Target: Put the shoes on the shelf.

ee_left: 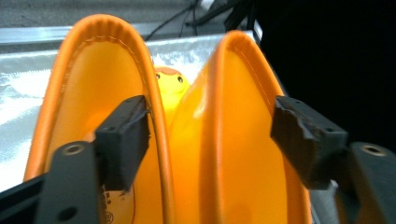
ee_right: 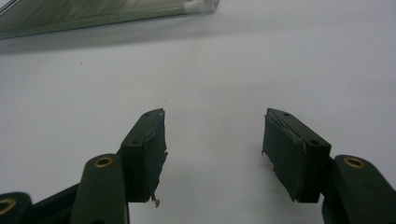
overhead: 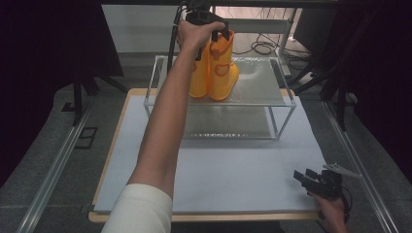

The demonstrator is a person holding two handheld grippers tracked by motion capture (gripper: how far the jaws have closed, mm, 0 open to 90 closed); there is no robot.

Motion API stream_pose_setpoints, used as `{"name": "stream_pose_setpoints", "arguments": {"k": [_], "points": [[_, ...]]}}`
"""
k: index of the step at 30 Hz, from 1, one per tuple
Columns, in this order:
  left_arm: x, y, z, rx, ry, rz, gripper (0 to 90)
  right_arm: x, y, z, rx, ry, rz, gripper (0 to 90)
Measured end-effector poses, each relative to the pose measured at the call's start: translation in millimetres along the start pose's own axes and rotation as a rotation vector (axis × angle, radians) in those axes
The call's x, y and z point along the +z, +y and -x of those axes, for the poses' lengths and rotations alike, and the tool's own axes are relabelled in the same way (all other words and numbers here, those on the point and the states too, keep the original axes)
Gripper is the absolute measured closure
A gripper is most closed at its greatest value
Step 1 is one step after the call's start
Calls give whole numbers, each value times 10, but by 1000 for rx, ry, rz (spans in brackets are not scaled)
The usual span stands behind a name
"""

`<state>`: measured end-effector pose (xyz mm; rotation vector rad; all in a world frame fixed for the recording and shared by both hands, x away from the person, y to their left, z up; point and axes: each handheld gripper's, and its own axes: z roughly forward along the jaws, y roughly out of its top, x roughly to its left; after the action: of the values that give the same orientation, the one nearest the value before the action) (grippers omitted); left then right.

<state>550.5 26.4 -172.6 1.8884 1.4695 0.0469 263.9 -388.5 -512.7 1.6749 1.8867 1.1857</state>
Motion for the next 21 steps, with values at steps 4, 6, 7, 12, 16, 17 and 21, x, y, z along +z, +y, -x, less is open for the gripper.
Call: {"name": "stream_pose_setpoints", "arguments": {"k": [4,6,7,12,16,17,21], "points": [[38,11,57,18,46,-7,245,2,0,-4,-1,2,-1,387],[53,15,62,20,62,-5,235,2,-2,-1,-3,3,-2,387],[62,14,62,20,79,-5,213,1,-4,7,-1,3,-2,387],[84,28,80,33,113,-16,175,3,-4,15,-3,2,-2,387],[53,39,87,33,113,17,172,10,-5,12,-4,4,-4,387],[49,42,82,36,114,14,173,11,-5,12,-4,4,-5,386],[18,45,50,32,93,9,177,10,-4,14,-3,4,-5,387]]}}
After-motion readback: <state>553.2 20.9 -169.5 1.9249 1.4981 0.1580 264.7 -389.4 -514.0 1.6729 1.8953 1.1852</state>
